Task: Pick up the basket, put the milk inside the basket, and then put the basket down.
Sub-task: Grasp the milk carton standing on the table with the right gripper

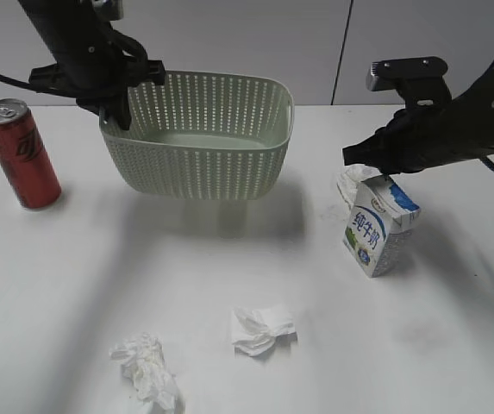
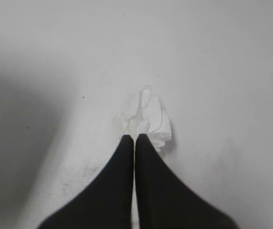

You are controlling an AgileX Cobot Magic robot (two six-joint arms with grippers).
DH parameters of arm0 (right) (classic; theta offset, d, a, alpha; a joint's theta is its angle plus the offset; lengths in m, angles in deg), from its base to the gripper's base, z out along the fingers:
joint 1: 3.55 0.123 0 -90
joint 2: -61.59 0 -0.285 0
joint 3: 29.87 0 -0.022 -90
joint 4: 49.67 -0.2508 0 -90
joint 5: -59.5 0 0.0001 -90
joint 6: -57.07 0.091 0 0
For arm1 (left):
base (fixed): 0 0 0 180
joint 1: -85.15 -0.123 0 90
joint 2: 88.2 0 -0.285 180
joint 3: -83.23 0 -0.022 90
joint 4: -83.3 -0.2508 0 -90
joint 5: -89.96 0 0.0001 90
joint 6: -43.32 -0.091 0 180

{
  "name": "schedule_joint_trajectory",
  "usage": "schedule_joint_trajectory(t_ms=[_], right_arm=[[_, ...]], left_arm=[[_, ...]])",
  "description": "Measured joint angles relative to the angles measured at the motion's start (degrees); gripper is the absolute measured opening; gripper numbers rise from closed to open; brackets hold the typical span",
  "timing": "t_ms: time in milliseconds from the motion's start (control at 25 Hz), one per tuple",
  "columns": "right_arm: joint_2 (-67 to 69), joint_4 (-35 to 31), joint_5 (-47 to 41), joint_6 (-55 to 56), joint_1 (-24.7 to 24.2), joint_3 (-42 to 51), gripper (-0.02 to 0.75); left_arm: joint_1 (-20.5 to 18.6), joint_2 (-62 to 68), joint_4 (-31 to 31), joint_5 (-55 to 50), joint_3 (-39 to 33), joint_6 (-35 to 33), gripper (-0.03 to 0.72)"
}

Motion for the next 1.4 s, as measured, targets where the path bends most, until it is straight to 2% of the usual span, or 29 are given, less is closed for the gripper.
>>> schedule_joint_trajectory(t_ms=[80, 160, 280, 360, 400, 440, 600, 840, 1120, 1400], right_arm=[[0.0, 0.0, 0.0, 0.0, 0.0, 0.0, -0.002], [0.0, -0.1, 0.0, 0.0, 0.0, 0.0, 0.056], [0.0, -0.5, 0.0, 0.0, 0.0, -0.2, 0.309], [0.0, -1.1, 0.0, 0.0, 0.0, -0.7, 0.518], [0.0, -1.3, 0.0, 0.0, 0.0, -1.1, 0.587], [0.0, -1.4, 0.0, 0.0, 0.0, -1.5, 0.615], [-0.1, -1.4, -2.8, 0.0, 0.0, -3.2, 0.641], [-4.2, 0.3, -13.0, 0.0, 0.0, -5.5, 0.643], [-15.8, 3.9, -29.9, 0.0, 0.0, -6.3, 0.636], [-24.5, 6.9, -53.0, 0.7, 0.0, -6.3, 0.613]], left_arm=[[0.0, 0.0, 0.0, 0.0, 0.0, 0.0, 0.003], [0.0, 0.0, 0.0, 0.0, 0.0, 0.0, 0.003], [0.0, 0.0, 0.0, 0.0, 0.0, 0.0, 0.003], [0.0, 0.0, 0.0, 0.1, 0.0, 0.0, 0.003], [0.0, 0.0, 0.0, 0.1, 0.0, 0.0, 0.003], [0.0, 0.0, 0.0, 0.1, 0.0, 0.0, 0.003], [0.0, 0.0, 0.0, 0.1, 0.0, 0.0, 0.003], [0.0, 0.0, 0.0, 0.1, 0.0, 0.0, 0.003], [0.0, 0.0, 0.0, 0.2, 0.0, 0.0, 0.003], [0.0, 0.0, 0.0, 0.2, 0.0, 0.0, 0.003]])
